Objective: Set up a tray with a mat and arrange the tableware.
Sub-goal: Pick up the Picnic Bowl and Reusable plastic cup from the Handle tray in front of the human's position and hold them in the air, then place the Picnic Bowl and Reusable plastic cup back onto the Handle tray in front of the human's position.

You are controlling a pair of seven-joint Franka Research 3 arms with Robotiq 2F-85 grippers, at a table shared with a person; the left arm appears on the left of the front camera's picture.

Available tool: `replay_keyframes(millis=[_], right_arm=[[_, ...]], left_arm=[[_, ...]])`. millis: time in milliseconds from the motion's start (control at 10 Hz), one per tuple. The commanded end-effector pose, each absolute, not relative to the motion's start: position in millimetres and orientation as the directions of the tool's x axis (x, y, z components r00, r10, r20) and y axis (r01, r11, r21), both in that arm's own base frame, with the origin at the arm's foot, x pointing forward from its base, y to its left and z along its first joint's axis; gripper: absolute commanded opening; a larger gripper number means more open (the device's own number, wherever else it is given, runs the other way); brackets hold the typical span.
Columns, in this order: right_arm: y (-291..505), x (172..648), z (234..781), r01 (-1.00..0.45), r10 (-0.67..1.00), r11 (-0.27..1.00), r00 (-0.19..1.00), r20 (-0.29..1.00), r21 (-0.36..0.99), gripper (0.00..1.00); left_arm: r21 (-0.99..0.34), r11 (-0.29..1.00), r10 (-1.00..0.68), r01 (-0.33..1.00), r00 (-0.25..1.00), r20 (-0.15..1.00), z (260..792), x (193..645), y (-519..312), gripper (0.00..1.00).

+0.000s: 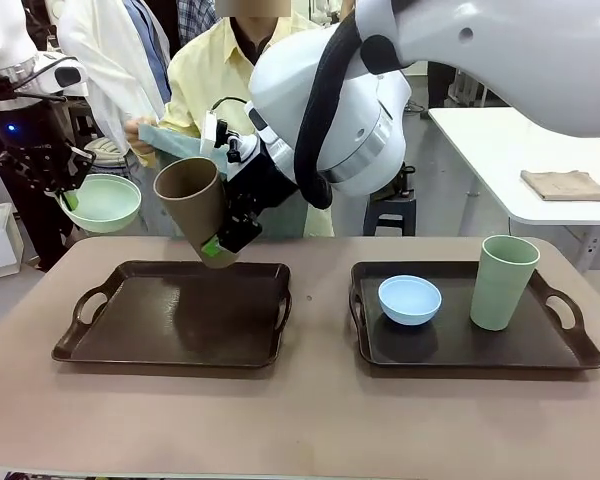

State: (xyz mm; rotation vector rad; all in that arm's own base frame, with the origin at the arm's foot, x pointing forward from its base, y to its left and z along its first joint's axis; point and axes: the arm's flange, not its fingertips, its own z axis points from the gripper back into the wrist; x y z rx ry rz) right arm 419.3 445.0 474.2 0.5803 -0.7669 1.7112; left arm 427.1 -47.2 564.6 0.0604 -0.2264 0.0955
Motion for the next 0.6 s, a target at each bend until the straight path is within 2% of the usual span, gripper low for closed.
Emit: replay_keyframes(millis=[0, 500], right_arm=[[447.8, 421.5, 475.8, -0.964, 0.642, -0.175, -0.267, 0.719, -0.201, 0.22], [447.8, 421.5, 475.8, -0.964, 0.642, -0.175, -0.267, 0.719, -0.201, 0.22]], left_arm=[[0.043, 0.995, 0.082, -0.095, 0.968, 0.239, 565.3, 429.6, -44.7, 0.0], [0.043, 0.995, 0.082, -0.095, 0.968, 0.239, 565.3, 429.6, -44.7, 0.0]])
